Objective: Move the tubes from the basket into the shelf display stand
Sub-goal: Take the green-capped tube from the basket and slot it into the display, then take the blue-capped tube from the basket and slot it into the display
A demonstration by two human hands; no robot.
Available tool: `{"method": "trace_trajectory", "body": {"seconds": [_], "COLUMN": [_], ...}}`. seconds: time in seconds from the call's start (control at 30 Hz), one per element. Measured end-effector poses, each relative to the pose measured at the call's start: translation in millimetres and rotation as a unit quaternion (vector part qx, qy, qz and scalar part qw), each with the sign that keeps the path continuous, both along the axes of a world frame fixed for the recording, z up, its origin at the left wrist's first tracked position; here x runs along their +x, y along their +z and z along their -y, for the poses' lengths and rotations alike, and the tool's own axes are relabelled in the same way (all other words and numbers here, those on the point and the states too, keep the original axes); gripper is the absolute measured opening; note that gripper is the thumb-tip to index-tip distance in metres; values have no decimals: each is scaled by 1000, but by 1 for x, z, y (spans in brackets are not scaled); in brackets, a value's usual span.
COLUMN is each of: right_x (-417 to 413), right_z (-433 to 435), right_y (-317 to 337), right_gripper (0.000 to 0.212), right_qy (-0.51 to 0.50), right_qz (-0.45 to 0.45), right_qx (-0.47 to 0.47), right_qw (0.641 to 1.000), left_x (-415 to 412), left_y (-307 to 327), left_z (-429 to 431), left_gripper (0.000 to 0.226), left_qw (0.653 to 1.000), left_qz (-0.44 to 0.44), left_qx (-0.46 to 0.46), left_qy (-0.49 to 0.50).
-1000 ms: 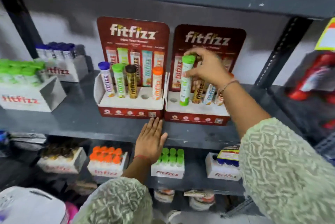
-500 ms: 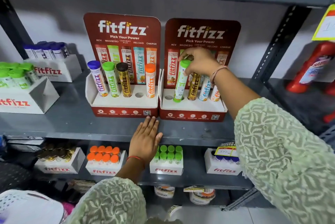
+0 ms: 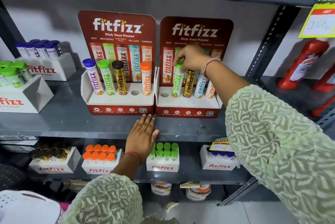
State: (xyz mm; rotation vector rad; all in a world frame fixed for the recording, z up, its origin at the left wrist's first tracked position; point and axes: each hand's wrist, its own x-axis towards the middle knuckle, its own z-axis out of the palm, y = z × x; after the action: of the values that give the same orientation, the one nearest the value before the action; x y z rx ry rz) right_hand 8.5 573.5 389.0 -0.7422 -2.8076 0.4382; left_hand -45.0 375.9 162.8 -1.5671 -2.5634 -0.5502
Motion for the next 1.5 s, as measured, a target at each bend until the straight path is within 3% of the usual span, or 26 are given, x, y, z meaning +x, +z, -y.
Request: {"method": "trace_trajectory", "body": {"seconds": [0.17, 0.3, 0.47, 0.53, 0.63, 0.73, 0.87, 0.97, 1.07, 1.2, 1.37, 1.5], "right_x": [2, 4, 8, 13, 14, 0, -34, -64, -95, -130, -171, -173], "right_z": [0, -2, 3, 15, 55, 118, 212, 282, 356, 441, 524, 592], "right_y": [-8, -9, -11, -20, -55, -111, -181, -221, -255, -302, -357, -386], "right_gripper": [31, 32, 47, 47, 23, 11, 8, 14, 18, 22, 23, 32], "right_qy": [18, 15, 22, 18, 46, 148, 300, 374, 428, 442, 351, 254], "right_qz": [-3, 5, 20, -62, -260, -306, -219, -83, 21, 119, 227, 328], "right_qx": [-5, -9, 21, 31, 97, 93, 21, -64, -134, -208, -296, -420], "right_qw": [1000, 1000, 999, 997, 960, 936, 928, 922, 893, 865, 859, 807], "left_x": [-1, -3, -2, -1, 1, -4, -2, 16, 38, 57, 72, 71], "left_y": [2, 0, 5, 9, 13, -3, -46, -79, -106, -131, -156, -167], "left_z": [0, 0, 1, 1, 19, 76, 186, 271, 343, 398, 422, 423], "left_gripper": [73, 54, 58, 58, 56, 55, 67, 66, 73, 78, 61, 54], "left_qw": [1000, 1000, 1000, 1000, 997, 987, 962, 904, 830, 762, 773, 770], "left_qz": [-2, -6, 10, 21, 50, 54, 107, 159, 198, 265, 224, 196], "left_qx": [-22, -29, -26, -17, 59, 109, 61, 29, 4, -11, -61, -76], "left_qy": [-4, -2, -5, -17, 7, 102, 245, 395, 521, 591, 591, 603]}}
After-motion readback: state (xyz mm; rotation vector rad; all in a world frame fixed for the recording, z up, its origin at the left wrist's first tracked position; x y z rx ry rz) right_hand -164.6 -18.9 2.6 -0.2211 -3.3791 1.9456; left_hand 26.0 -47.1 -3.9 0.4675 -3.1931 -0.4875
